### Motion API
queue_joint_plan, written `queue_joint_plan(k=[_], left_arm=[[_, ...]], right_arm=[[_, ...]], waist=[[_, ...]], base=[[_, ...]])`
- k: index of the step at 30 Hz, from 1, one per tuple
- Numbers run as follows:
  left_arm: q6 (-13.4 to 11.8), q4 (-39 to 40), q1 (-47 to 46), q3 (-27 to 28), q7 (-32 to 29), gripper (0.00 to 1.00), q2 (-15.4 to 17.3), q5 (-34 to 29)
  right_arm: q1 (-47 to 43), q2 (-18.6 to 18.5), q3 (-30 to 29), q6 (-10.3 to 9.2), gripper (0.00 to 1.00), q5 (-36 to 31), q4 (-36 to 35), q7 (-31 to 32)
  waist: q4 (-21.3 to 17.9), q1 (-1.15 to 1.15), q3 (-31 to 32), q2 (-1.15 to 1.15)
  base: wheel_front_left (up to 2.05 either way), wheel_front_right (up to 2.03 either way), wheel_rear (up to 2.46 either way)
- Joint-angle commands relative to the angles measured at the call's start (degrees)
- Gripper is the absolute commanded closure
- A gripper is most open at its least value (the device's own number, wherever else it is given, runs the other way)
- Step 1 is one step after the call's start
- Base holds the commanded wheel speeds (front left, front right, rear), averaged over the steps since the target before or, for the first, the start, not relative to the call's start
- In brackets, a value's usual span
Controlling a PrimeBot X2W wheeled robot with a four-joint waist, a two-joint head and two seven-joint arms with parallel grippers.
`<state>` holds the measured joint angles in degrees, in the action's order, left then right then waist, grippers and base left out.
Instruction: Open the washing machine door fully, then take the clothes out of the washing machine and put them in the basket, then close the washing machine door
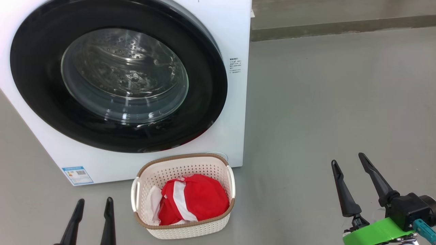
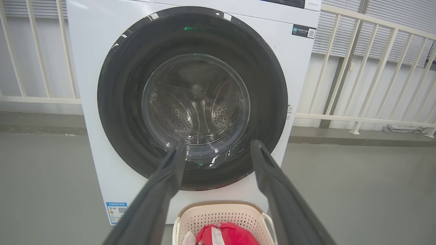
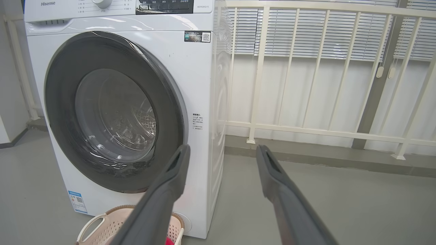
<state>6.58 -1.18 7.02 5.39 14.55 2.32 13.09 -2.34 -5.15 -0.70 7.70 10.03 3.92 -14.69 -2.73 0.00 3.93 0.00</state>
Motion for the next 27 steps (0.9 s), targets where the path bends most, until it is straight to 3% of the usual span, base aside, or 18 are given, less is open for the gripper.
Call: queue_joint_plan(k=[1,5,6,12,18,27], left_arm=[[-0.3,1.7,-0.9,1.8,0.4,0.0,0.6,-0.2],[-0.6,2.1,-0.6,1.7,0.4,0.0,0.6,0.1],[-0.3,0.2,0.2,-0.1,0.0,1.0,0.0,0.1],[-0.3,-4.5,0.3,-0.4,-0.5,1.0,-1.3,0.3],[-0.2,-5.0,-0.5,-0.2,-1.8,1.0,-1.2,4.7],[-0.2,-5.5,-1.5,-0.2,-3.2,1.0,-1.1,10.4]], right_arm=[[1.0,-0.8,1.1,-0.21,0.0,-0.1,-1.7,-0.3],[0.9,-1.0,1.4,-0.21,0.0,-0.2,-1.7,-0.3],[0.0,0.0,0.0,0.01,1.0,0.0,0.2,0.0],[-2.1,1.0,0.2,0.01,1.0,0.3,4.7,0.1],[-1.6,1.0,-0.1,0.0,1.0,4.9,5.0,1.2],[-0.8,1.0,-0.4,-0.02,1.0,10.9,5.4,2.7]], waist=[[-0.1,0.0,0.0,0.0],[-0.3,0.0,0.0,0.0],[-0.3,0.0,0.1,0.0],[-0.3,0.0,0.1,0.0],[-0.1,0.13,0.0,0.0],[0.1,0.01,-0.5,0.0]], base=[[0.0,0.0,0.0],[0.0,0.0,0.0],[0.0,0.0,0.0],[0.0,0.0,0.0],[0.0,0.0,0.0],[0.0,0.0,0.0]])
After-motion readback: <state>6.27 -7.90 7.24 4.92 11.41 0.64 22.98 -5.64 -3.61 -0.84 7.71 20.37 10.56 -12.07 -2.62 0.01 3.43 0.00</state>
